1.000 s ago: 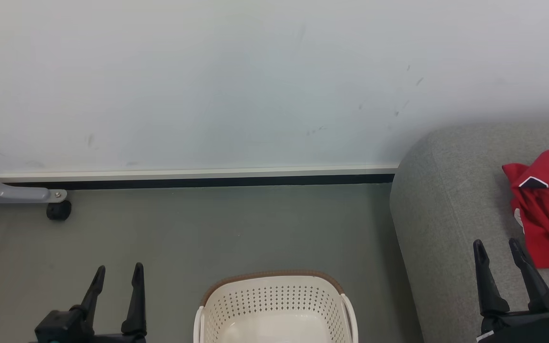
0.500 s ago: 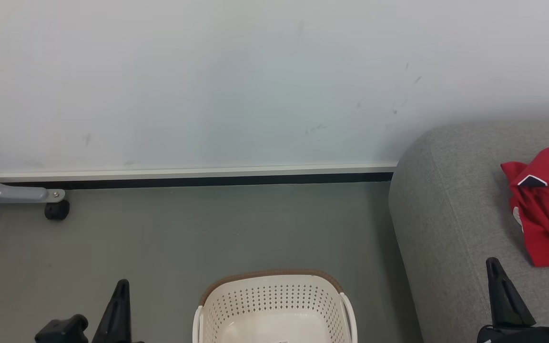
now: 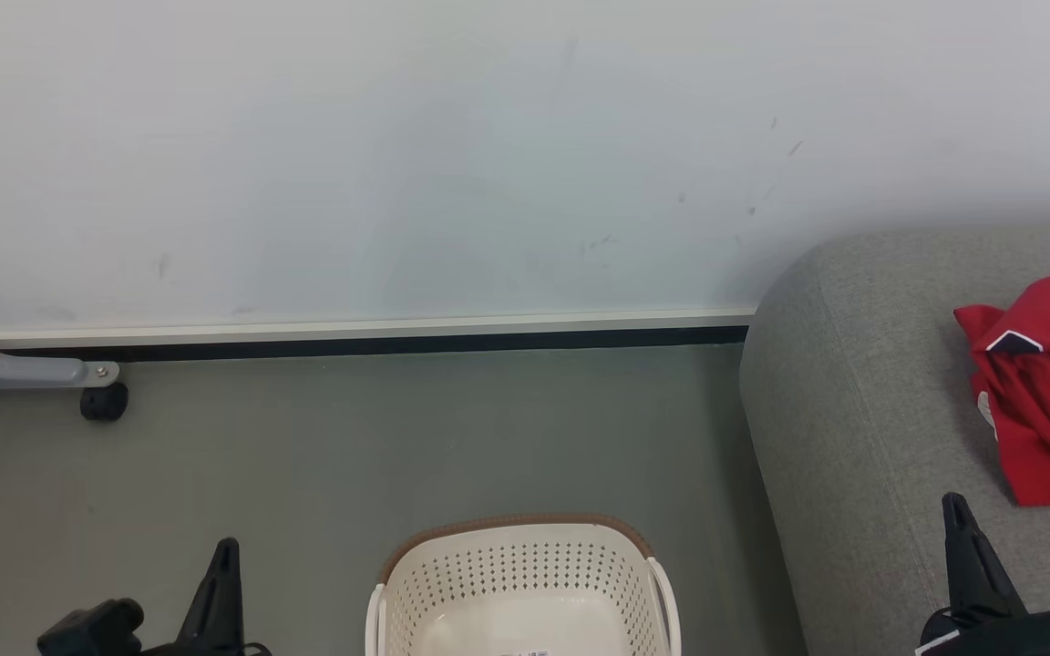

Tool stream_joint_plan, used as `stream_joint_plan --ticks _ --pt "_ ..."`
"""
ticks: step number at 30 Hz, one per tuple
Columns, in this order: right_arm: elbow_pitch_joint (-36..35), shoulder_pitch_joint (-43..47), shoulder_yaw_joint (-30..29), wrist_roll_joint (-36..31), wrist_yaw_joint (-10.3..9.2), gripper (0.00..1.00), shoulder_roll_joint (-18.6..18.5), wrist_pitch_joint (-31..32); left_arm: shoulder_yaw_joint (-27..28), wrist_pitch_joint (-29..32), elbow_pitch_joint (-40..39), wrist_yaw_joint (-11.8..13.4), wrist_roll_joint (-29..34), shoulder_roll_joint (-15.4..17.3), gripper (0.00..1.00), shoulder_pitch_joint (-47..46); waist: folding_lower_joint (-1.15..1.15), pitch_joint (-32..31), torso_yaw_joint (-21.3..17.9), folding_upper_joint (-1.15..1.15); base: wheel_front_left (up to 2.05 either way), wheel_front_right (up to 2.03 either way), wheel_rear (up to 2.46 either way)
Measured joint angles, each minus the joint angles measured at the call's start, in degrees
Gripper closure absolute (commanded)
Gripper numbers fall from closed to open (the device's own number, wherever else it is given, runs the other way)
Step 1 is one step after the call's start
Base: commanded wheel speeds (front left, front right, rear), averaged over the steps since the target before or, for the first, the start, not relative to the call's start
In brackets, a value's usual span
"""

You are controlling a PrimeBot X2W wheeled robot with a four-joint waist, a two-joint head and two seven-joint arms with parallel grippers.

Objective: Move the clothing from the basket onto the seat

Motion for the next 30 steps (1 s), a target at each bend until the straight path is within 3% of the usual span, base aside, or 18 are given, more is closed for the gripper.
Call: stream_joint_plan --ticks 30 --pt "3.1 -2.4 -5.9 18.3 2.59 1.0 4.3 6.1 6.0 5.9 1.2 -4.0 -17.7 -3.4 1.0 -1.4 0.0 0.5 -0.7 0.0 0.0 0.0 0.0"
